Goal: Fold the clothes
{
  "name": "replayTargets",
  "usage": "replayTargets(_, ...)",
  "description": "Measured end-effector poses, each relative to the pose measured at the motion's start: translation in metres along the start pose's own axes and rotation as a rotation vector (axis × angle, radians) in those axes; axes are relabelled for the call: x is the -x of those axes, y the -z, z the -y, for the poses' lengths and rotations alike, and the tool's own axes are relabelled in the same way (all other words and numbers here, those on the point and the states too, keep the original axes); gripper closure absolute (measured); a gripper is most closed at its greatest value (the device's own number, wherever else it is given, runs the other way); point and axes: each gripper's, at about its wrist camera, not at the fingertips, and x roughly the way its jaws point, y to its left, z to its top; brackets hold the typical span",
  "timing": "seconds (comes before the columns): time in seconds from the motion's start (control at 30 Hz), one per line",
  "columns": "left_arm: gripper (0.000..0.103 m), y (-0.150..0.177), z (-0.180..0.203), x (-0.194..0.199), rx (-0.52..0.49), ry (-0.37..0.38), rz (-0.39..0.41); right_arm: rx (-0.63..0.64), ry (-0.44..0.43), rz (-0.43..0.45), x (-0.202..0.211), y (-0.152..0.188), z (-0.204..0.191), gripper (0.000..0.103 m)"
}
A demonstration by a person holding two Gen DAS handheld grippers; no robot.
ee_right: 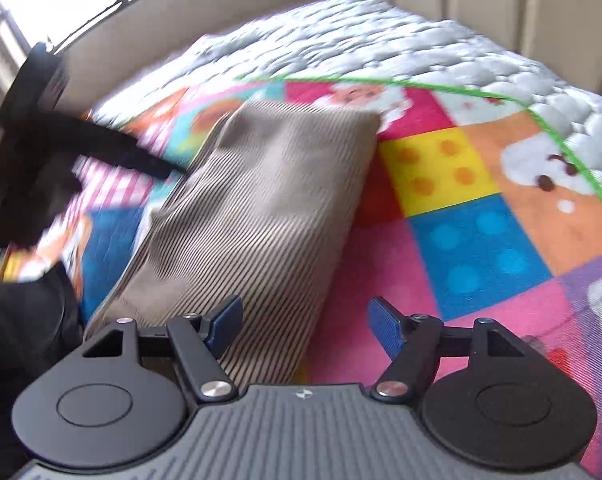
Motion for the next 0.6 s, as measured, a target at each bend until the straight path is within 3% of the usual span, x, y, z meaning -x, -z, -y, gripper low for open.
replayTargets(0.1,0.031,0.026,0.01,-0.001,-0.062,0.019,-0.051,0.0,0.043,-0.024,-0.012,0.0,0.0,0.032)
replayTargets(0.2,0.032,0.043,0.023,-0.007,-0.128,-0.001,-0.053,0.124,0.085,-0.125,-0.038,0.017,-0.023,0.033)
replayTargets(0.3,0.03,0.049,0.022,-0.013,-0.103,0.006,-0.064,0.237,0.146,-0.114,-0.044,0.026,-0.039,0.033)
replayTargets(0.47,0.033,0.056,0.017,-0.01,-0.051,0.002,-0.062,0.114,0.114,-0.115,-0.044,0.023,-0.019,0.027)
replayTargets(0.6,0.034,0.073,0.018,-0.003,0.011,0.069,-0.127,0.105,0.107,-0.07,-0.037,0.015,-0.018,0.026)
